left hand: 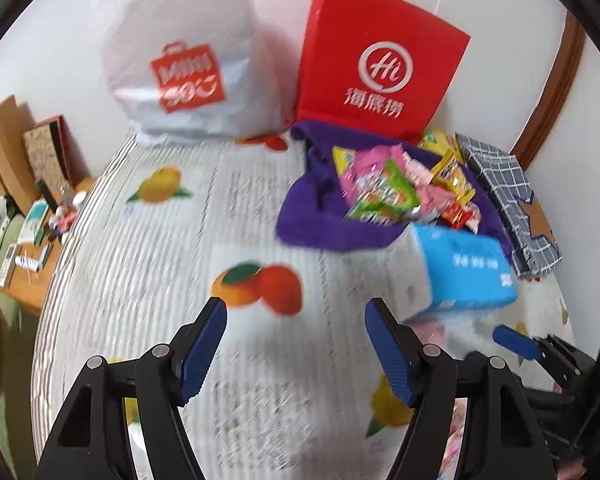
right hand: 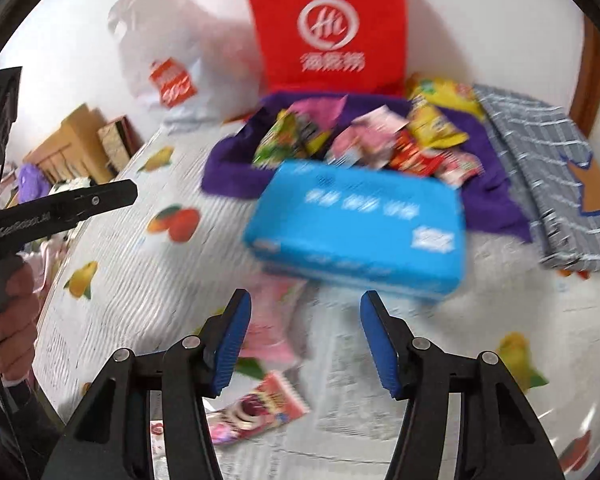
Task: Organize snacks
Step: 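Move both open tools back down to the loose snacks by the tissue pack, then grasp the pink peach candy packet with the right tool while the left grasps the pink bear lollipop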
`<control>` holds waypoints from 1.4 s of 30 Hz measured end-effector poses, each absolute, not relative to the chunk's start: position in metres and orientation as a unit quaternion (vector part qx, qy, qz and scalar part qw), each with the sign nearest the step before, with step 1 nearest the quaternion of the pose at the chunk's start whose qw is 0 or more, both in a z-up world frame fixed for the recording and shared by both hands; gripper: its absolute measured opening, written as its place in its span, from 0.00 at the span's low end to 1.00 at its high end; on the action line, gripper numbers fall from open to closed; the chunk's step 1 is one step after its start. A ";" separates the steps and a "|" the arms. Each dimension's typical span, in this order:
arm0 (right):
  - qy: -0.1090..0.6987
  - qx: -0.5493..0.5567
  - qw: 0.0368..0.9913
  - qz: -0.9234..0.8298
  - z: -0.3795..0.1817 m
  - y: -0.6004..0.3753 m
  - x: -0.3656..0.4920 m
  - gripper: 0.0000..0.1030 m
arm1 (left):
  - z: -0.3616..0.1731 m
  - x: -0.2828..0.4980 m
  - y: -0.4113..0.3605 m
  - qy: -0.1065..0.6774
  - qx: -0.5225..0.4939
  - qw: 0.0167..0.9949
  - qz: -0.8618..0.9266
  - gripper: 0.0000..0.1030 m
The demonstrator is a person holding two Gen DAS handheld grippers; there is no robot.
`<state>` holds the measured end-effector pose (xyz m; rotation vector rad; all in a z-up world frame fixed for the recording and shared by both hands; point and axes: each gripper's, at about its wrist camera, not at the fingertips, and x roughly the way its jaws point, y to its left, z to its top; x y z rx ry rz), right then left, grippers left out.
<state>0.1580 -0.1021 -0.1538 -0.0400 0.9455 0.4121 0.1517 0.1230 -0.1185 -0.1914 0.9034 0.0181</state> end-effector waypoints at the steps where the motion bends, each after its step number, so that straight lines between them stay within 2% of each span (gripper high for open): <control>1: 0.455 -0.020 0.868 0.199 -0.158 -0.097 0.159 0.56 | -0.122 0.147 0.126 0.437 -0.094 0.894 0.010 0.68; 11: 0.496 -0.085 0.847 0.174 -0.204 -0.051 0.169 0.55 | -0.150 0.123 0.155 0.449 -0.114 0.886 -0.001 0.68; 13: 0.481 -0.102 0.853 0.173 -0.204 -0.046 0.165 0.47 | -0.153 0.121 0.154 0.450 -0.117 0.886 -0.005 0.68; 14: 0.479 -0.097 0.853 0.185 -0.202 -0.046 0.164 0.39 | -0.154 0.121 0.153 0.450 -0.116 0.885 -0.007 0.68; 17: 0.476 -0.095 0.853 0.193 -0.196 -0.049 0.160 0.38 | -0.156 0.119 0.147 0.453 -0.111 0.885 -0.013 0.68; 28: 0.400 -0.042 0.902 0.154 -0.139 -0.141 0.118 0.38 | -0.146 0.110 0.053 0.455 -0.045 0.880 -0.127 0.68; 37: 0.405 0.010 0.912 0.063 -0.152 -0.240 0.099 0.38 | -0.170 0.100 -0.019 0.489 0.015 0.851 -0.193 0.67; 38: 0.409 0.017 0.910 0.061 -0.156 -0.247 0.098 0.38 | -0.175 0.099 -0.022 0.492 0.020 0.850 -0.189 0.60; 39: 0.411 0.020 0.910 0.061 -0.158 -0.250 0.097 0.38 | -0.179 0.098 -0.024 0.494 0.023 0.849 -0.185 0.47; 41: 0.413 0.019 0.908 0.064 -0.164 -0.250 0.095 0.38 | -0.185 0.098 -0.026 0.497 0.034 0.849 -0.177 0.34; 42: 0.414 0.019 0.908 0.068 -0.167 -0.250 0.095 0.38 | -0.186 0.098 -0.025 0.492 0.041 0.853 -0.171 0.22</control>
